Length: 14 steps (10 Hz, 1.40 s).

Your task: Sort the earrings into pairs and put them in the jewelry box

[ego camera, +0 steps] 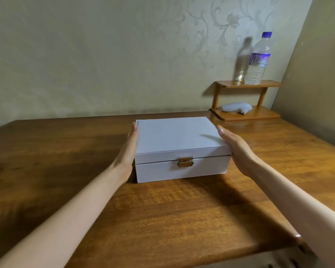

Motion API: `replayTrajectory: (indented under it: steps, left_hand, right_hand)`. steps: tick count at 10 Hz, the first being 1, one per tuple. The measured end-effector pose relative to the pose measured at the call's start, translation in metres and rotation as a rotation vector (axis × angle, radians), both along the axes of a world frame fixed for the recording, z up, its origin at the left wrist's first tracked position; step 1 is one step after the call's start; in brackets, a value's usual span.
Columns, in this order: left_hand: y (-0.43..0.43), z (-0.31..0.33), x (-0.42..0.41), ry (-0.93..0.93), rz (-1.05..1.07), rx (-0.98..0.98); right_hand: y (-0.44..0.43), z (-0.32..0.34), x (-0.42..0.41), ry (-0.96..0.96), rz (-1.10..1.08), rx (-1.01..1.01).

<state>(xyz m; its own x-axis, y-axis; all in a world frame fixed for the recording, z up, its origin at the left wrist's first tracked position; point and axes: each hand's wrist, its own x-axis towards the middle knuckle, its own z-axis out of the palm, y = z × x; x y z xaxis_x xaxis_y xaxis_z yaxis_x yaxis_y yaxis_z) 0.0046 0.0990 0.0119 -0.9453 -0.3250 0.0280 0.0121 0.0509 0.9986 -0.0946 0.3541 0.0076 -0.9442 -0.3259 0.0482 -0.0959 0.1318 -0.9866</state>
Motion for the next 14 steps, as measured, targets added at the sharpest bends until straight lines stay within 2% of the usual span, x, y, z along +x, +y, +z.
replayTrajectory:
  steps: [3,4,5,6,7,9,11,12,13,14]
  left_hand:
    - [0.013,-0.002,0.012,-0.065,0.081,0.063]
    - [0.02,-0.012,0.034,-0.099,0.07,-0.021]
    - [0.027,-0.021,0.052,-0.09,0.102,-0.381]
    - [0.023,-0.024,0.051,0.011,0.204,-0.708]
    - [0.01,-0.024,0.033,0.051,0.264,-0.772]
    - [-0.036,-0.017,-0.04,-0.005,0.339,-0.814]
    - [-0.078,-0.009,-0.117,-0.173,0.401,-0.811]
    - [-0.086,-0.008,-0.134,-0.188,0.432,-0.646]
    - [-0.094,-0.015,-0.137,-0.178,0.415,-0.577]
    - [-0.094,-0.014,-0.122,-0.176,0.317,-0.556]
  right_hand:
    - [-0.009,0.004,0.018,-0.042,-0.104,0.015]
    - [-0.009,0.0,0.032,-0.083,-0.168,0.022]
    - [-0.008,-0.006,0.042,-0.097,-0.219,-0.04]
    - [-0.013,-0.003,0.042,-0.096,-0.276,-0.073]
    - [-0.022,0.001,0.03,-0.101,-0.263,-0.081]
    - [-0.07,0.014,-0.031,-0.139,-0.247,-0.087]
    - [-0.114,0.018,-0.099,-0.117,-0.157,-0.036]
    - [-0.129,0.017,-0.113,-0.07,-0.154,0.045]
    - [-0.134,0.012,-0.121,-0.036,-0.158,0.09]
    - [-0.129,0.008,-0.116,0.07,-0.279,0.216]
